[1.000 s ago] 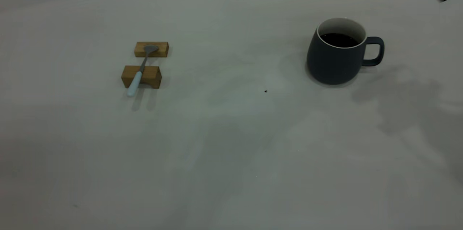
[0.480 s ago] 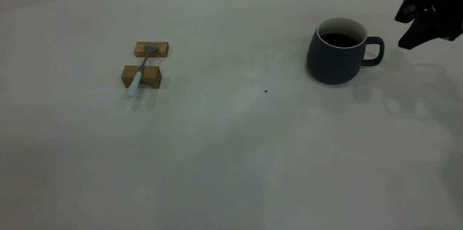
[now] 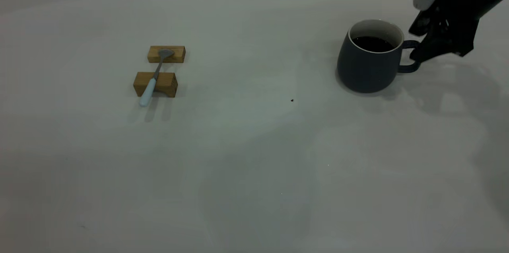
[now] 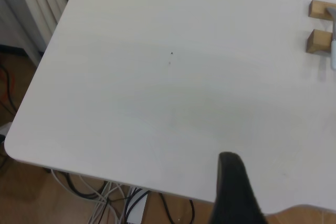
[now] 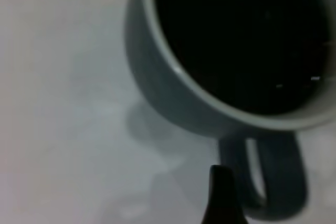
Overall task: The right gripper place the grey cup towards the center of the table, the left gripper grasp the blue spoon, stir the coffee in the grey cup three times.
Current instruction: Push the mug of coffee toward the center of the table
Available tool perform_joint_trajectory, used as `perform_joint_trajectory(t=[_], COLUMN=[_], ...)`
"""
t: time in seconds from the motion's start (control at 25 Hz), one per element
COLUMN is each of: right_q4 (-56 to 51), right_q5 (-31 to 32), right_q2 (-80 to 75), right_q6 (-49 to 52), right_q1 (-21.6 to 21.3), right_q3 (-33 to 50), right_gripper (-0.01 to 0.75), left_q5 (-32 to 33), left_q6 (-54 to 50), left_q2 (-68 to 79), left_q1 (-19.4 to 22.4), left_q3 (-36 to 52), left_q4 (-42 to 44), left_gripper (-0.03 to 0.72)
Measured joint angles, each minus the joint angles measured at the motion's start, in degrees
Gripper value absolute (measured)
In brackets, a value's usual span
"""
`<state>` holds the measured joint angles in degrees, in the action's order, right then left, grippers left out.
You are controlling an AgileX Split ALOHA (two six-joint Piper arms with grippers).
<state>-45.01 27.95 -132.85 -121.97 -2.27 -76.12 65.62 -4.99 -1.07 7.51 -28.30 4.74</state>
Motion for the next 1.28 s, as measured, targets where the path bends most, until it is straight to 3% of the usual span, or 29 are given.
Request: perform_joint_trajectory(t=[0.32,0.68,1.28], right_q4=[-0.2,-0.92,-7.75], right_q5=[0.13,0.11,-1.14], right_q2=[-3.66,-4.66,-8.74], right_q6=[-0.01,0.01,-0.05], right_q1=[1.74,3.61,14.83], right_q3=[-2.8,-2.9,-8.03], right_gripper=[0.493,0.173,0.243], left_q5=[0.0,0.0,0.0], left_q6=[0.0,0.0,0.05], left_q2=[0.0,0.0,0.0], left_q1=[0.0,0.0,0.0], left_q3=[0.0,0.0,0.0], left_q4=[0.0,0.0,0.0], left_gripper=[0.545,0.545,0.545])
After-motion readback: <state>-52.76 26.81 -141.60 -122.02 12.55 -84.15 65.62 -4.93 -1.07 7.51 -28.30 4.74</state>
